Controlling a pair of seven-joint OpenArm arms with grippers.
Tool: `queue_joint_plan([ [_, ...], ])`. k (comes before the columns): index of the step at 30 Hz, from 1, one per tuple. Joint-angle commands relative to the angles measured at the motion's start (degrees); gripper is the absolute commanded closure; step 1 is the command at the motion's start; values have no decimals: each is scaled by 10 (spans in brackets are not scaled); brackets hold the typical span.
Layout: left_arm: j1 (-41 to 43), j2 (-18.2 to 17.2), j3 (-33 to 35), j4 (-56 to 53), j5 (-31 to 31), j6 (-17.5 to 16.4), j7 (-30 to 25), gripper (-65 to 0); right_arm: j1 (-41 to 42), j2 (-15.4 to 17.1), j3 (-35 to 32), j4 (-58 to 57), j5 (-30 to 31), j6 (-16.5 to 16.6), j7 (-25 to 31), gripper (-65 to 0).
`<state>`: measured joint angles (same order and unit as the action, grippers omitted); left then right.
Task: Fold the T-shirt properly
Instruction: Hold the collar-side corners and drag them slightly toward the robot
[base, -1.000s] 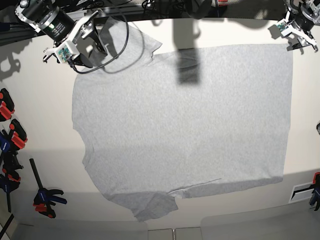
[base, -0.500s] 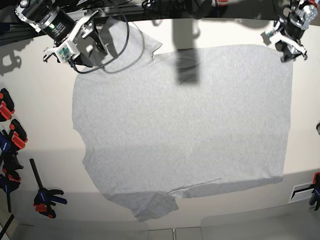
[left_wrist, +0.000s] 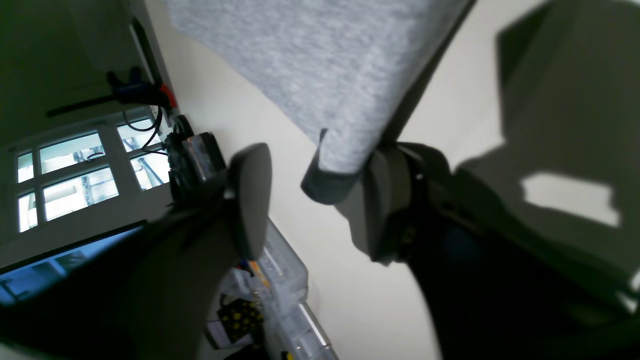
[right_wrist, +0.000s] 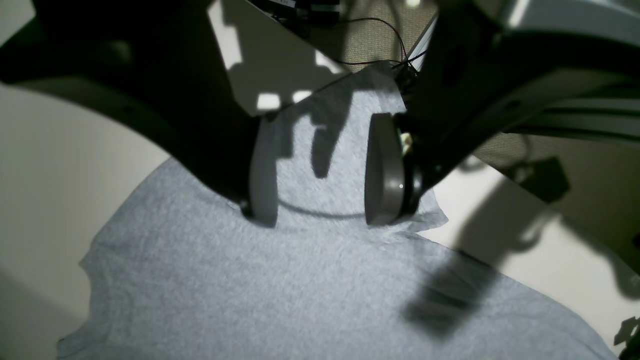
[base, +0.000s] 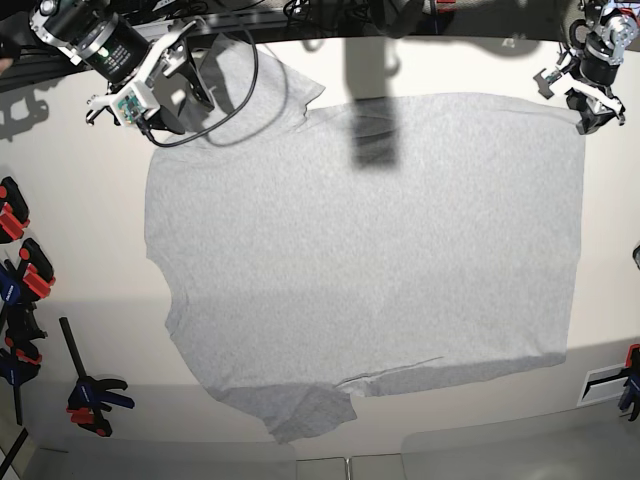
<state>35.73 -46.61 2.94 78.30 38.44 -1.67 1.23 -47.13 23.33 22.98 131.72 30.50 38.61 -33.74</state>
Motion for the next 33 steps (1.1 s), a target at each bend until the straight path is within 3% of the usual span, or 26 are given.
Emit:
queue_joint_plan([
  [1,16,2,9,2,-5,-71,-18,-239,-2,5,3,9,-7,5,10,-273],
  [5,15,2,9,24,-5,-70,-17,0,-3,15,3,9,-131,14,-9,-273],
  [11,14,2,9,41,-5,-70,0,0,-13,78,-21,9,-237,14,-3,-273],
  [15,14,2,9,45,-5,-69,14,0,-26,108,-106,9,-304,14,7,-274],
  [19,14,2,9,45,-5,-69,13,0,-24,109,-225,9,-422,14,7,-274],
  [21,14,2,9,45,-5,-69,13,0,-24,109,-273,9,-462,-34,3,-274],
  [24,14,2,9,45,-5,-69,13,0,-24,109,-328,9,-490,-77,-28,-274],
  [28,14,2,9,45,-5,-69,13,0,-24,110,-378,-3,-493,-78,-67,-301],
  [33,14,2,9,45,-5,-69,13,0,-24,110,-421,-59,-577,-95,-35,-347],
])
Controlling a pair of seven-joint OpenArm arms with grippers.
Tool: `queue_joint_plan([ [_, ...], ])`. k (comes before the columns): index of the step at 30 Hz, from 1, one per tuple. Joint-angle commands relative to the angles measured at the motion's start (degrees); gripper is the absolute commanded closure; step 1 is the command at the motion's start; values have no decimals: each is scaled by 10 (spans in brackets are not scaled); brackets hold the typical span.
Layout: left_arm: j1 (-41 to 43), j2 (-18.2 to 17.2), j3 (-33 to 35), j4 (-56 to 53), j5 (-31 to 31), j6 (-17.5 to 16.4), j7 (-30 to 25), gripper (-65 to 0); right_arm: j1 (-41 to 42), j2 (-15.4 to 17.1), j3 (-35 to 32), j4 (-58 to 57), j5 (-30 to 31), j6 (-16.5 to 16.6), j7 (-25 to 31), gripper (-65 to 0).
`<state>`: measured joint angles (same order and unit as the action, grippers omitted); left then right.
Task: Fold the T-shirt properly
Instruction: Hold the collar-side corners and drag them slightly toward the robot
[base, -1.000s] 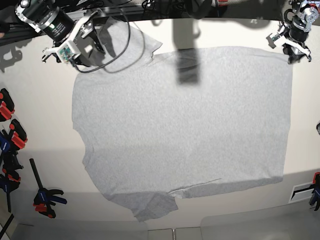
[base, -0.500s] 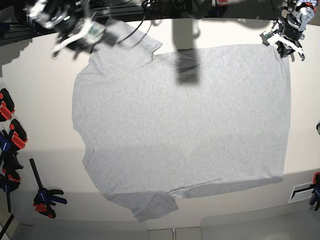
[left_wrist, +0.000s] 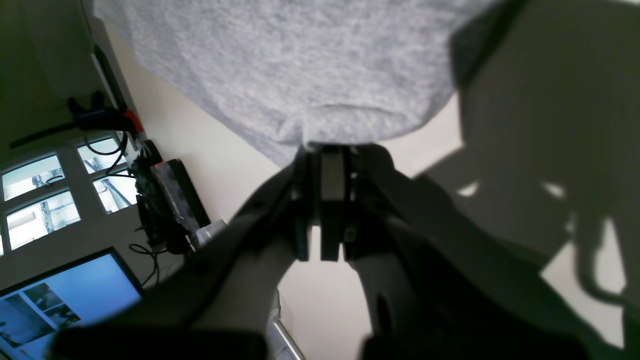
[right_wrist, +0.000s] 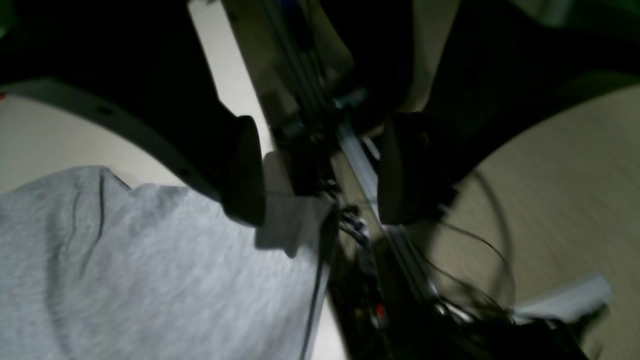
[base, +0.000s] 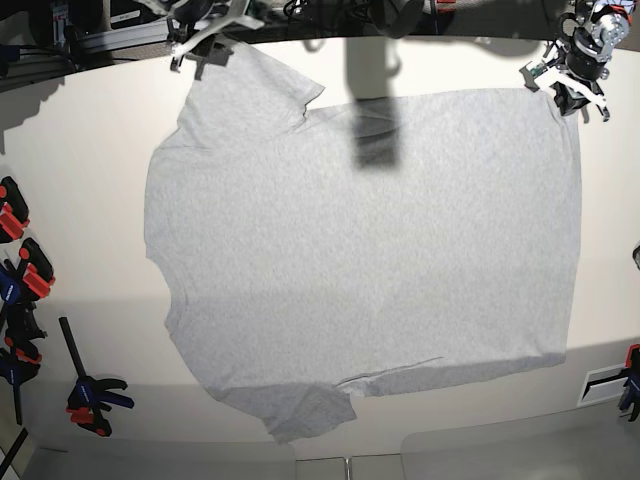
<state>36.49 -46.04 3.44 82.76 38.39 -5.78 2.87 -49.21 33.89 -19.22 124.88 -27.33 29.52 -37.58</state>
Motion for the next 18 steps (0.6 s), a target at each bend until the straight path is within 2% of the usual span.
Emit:
queue_joint_plan([
  [1,6,-3,4,0,-5,-28,-3,0,-3,4,-6,-2,-23,-26,14,-347],
  [3,7,-3,4,0,-5,-28,-3,0,-3,4,-17,-23,-80,-79,30,-347],
  [4,6,-3,4,0,-5,-28,-3,0,-3,4,-19,-32,-102,-92,36,-347],
  [8,6,-3,4,0,-5,-28,-3,0,-3,4,-22,-66,-109,-93,39,-347],
  [14,6,-3,4,0,-5,-28,-3,0,-2,4,-22,-83,-116,-95,87,-347],
  [18,6,-3,4,0,-5,-28,-3,0,9,4,-22,-83,-118,-94,93,-347],
])
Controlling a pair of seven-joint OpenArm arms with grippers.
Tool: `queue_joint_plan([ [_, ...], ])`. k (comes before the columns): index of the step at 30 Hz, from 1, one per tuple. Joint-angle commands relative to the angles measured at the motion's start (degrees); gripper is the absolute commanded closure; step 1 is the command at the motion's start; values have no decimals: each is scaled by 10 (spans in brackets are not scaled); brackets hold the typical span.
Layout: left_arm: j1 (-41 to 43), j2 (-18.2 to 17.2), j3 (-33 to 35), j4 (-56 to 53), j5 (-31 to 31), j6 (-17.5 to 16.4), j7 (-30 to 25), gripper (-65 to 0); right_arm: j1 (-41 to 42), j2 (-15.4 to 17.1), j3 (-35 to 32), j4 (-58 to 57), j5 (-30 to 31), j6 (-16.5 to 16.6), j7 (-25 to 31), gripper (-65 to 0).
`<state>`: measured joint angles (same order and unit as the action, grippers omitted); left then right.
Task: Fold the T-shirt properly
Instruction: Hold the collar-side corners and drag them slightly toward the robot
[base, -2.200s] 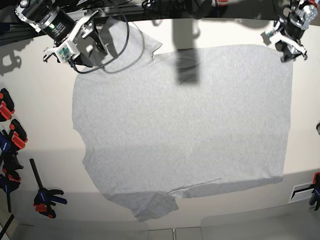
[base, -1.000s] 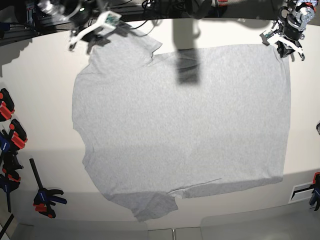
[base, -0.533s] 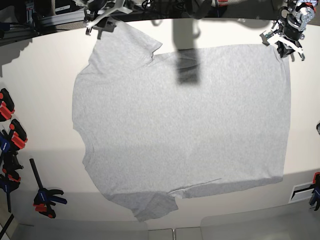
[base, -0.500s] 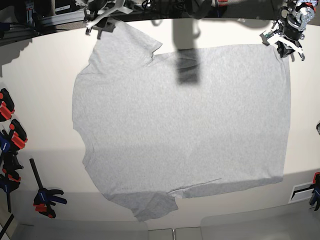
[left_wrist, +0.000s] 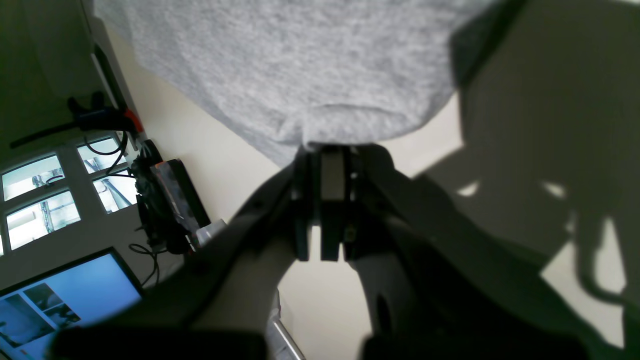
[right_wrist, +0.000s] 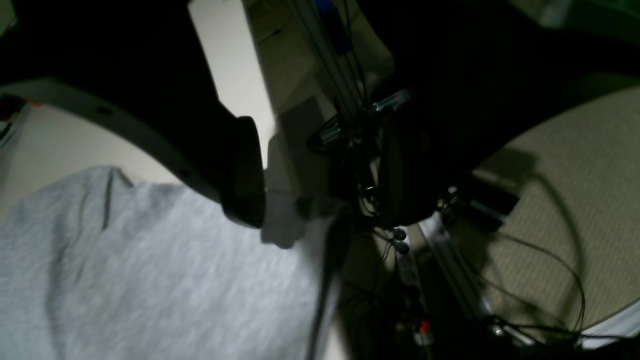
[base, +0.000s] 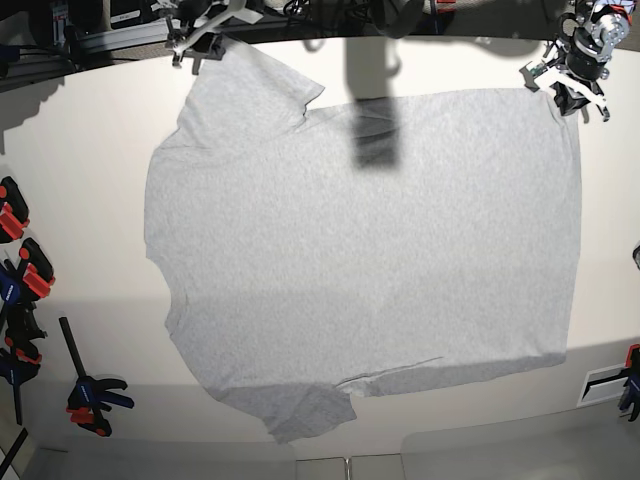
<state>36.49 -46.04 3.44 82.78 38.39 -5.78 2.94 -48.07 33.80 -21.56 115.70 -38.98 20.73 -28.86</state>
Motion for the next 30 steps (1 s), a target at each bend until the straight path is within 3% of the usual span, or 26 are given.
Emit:
queue_joint_plan([
  [1,6,-3,4,0,-5,-28,-4,0,0,5,1,9,-1,-7,6,-347],
  [18,6,-3,4,0,-5,-28,-4,0,13,5,0,-22,-1,3,28,-344],
  [23,6,-3,4,0,-5,-28,-4,0,17,5,-23,-41,-52,-1,35,-344],
  [30,6,-3,4,0,-5,-28,-4,0,17,5,-65,-41,-71,-57,33,-344],
])
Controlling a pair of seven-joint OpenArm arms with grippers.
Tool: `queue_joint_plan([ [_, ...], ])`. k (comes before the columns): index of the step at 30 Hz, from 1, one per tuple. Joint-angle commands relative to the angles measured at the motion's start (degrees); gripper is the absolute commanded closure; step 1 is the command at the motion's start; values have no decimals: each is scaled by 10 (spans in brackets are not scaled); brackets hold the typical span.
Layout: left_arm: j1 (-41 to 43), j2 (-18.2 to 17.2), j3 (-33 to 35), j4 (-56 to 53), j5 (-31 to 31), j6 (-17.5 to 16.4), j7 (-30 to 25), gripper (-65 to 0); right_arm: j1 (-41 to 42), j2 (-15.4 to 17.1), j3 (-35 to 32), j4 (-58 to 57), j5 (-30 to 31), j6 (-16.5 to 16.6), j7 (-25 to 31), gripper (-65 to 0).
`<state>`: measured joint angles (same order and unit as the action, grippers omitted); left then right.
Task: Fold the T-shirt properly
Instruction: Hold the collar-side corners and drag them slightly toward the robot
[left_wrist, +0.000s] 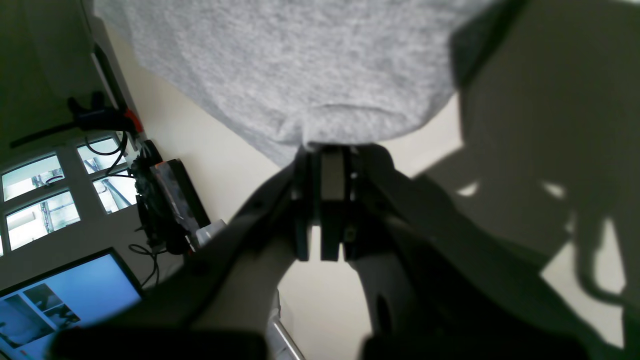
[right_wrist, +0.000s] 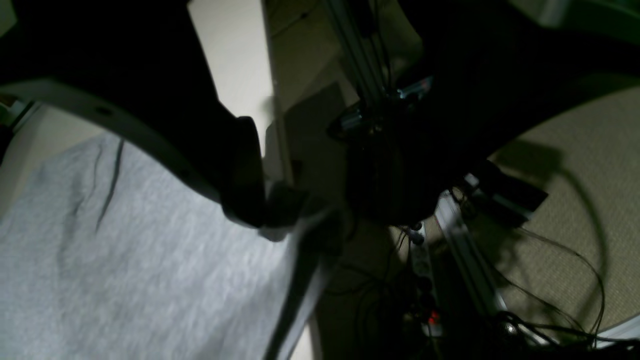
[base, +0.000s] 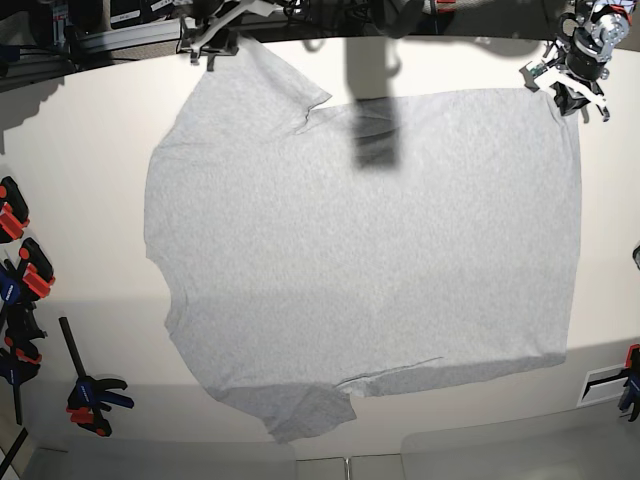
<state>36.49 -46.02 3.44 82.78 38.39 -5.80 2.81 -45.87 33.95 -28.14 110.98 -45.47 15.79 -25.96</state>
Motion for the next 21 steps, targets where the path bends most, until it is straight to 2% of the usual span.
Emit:
queue_joint_plan([
  [1,6,-4,4,0,-5,-28,-3,0,-5,3,-3,6,-23,-17,2,-344],
  [4,6,-4,4,0,-5,-28,-3,0,-5,3,-14,6,-59,-61,-13,-344],
  [6,6,-4,4,0,-5,-28,-3,0,-5,3,-15,6,-60,-72,-14,-344],
  [11,6,-4,4,0,-5,-28,-3,0,-5,3,-15,6,-59,-71,-13,-344],
  [15,6,-4,4,0,-5,-28,-3,0,-5,3,-15,6,-49,-51,-7,-344],
  [21,6,-4,4,0,-5,-28,-3,0,14,3,-16,5,-47,-51,-2,-338],
])
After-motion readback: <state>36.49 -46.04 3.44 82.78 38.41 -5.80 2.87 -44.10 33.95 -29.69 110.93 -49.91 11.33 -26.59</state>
